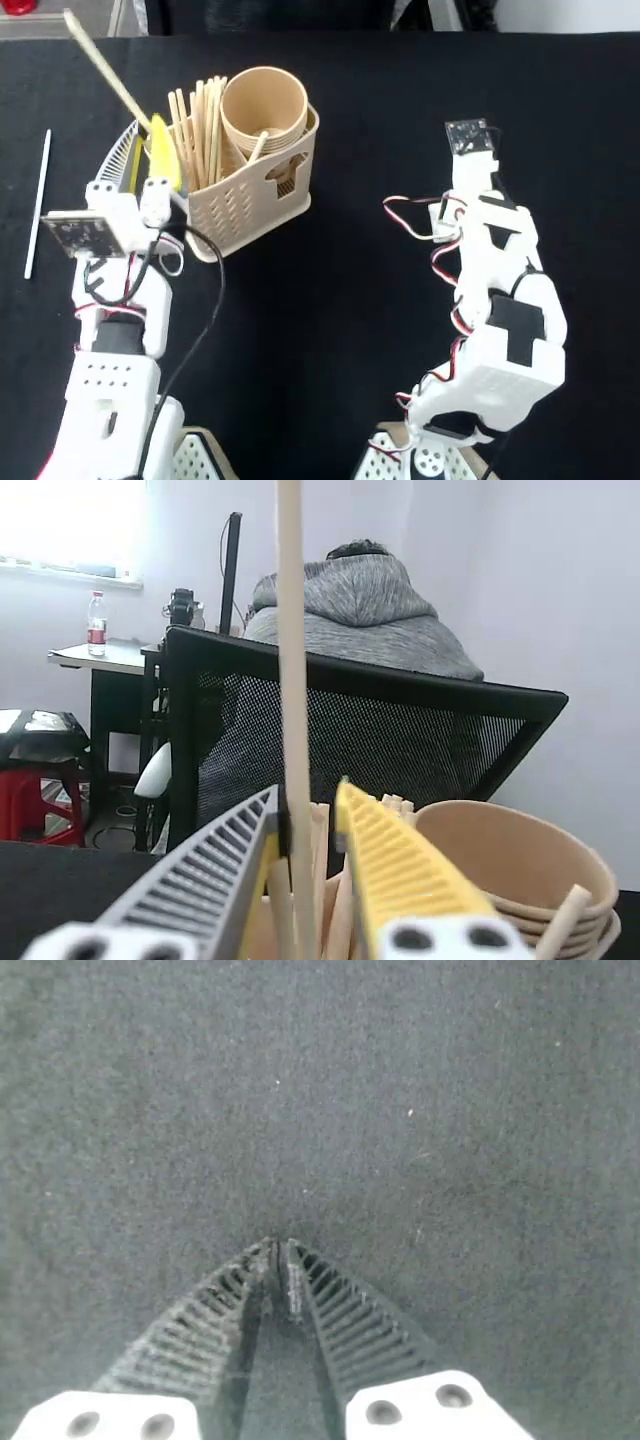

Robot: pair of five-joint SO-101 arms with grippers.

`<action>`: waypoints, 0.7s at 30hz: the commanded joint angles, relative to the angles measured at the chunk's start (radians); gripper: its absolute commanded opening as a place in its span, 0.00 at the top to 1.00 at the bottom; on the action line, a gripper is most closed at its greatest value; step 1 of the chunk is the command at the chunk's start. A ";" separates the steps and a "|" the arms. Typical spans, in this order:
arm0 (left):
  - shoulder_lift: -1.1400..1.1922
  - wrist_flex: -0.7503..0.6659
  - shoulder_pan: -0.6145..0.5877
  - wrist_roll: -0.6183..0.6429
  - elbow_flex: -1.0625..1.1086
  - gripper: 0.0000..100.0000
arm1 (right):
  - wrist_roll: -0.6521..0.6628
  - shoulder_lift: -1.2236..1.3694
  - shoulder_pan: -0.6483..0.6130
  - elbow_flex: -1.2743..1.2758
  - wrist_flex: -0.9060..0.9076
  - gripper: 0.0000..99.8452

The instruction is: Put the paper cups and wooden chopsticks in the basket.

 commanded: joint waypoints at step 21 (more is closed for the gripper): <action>0.109 1.056 -0.670 -0.092 -0.855 0.84 | 0.011 -0.059 0.005 -0.002 -0.011 0.99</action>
